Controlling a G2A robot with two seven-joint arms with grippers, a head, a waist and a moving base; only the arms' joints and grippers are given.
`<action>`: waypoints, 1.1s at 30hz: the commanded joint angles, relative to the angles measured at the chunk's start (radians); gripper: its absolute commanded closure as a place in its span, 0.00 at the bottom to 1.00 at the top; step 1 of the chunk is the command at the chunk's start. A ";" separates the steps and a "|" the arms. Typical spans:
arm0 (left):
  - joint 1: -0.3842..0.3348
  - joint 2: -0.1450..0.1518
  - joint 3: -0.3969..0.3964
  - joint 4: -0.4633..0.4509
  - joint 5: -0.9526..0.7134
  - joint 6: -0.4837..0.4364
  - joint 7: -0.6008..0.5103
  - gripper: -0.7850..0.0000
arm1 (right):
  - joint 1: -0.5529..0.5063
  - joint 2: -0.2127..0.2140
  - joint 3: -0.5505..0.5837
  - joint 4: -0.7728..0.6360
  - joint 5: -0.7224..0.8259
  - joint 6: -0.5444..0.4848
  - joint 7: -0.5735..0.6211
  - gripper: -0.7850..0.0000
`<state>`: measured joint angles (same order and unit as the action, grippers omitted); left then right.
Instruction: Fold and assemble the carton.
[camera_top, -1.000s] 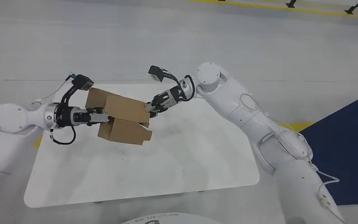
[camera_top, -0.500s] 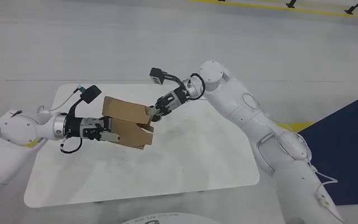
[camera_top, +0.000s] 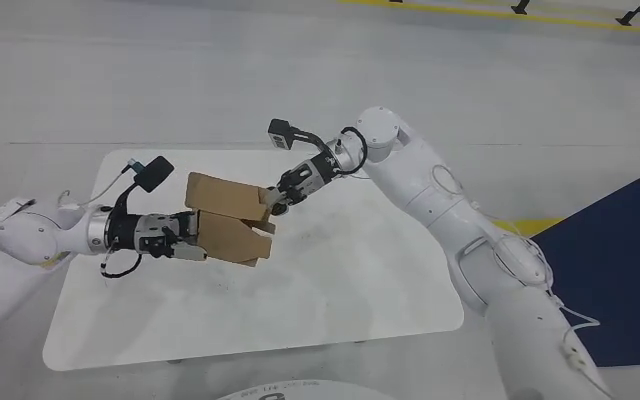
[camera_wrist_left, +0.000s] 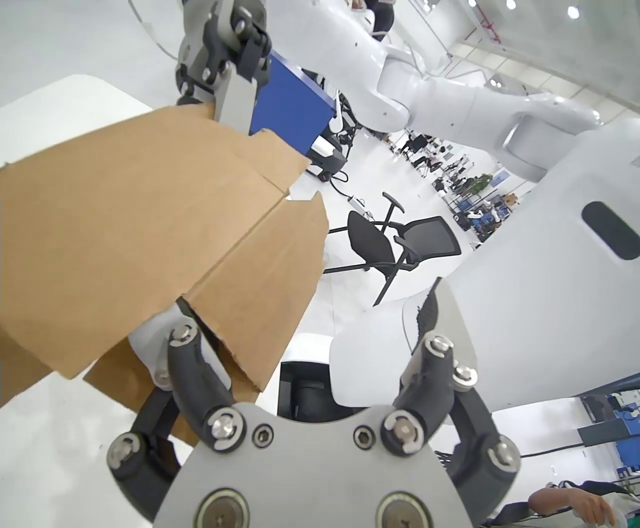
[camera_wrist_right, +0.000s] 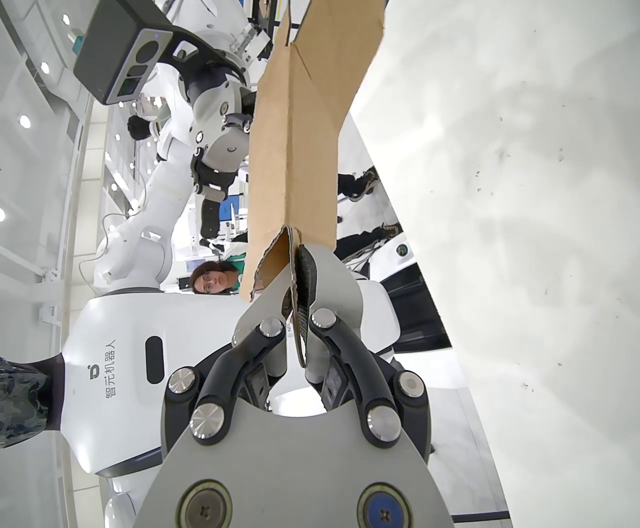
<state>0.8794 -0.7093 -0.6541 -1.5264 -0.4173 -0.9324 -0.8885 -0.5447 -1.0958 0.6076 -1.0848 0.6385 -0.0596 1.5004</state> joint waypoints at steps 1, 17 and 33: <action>-0.016 0.005 0.025 0.007 0.009 -0.019 0.020 0.58 | -0.001 -0.002 0.004 0.001 -0.002 0.002 0.006 1.00; -0.122 0.034 0.159 0.033 -0.066 -0.080 0.081 1.00 | -0.011 -0.013 0.031 0.010 -0.017 0.003 0.029 1.00; -0.119 0.023 0.125 0.155 -0.211 -0.054 0.085 1.00 | -0.030 -0.016 0.077 0.010 0.006 -0.001 0.036 0.00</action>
<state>0.7552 -0.6834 -0.5249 -1.3767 -0.6372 -0.9942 -0.8126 -0.5718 -1.1125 0.6774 -1.0734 0.6355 -0.0567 1.5359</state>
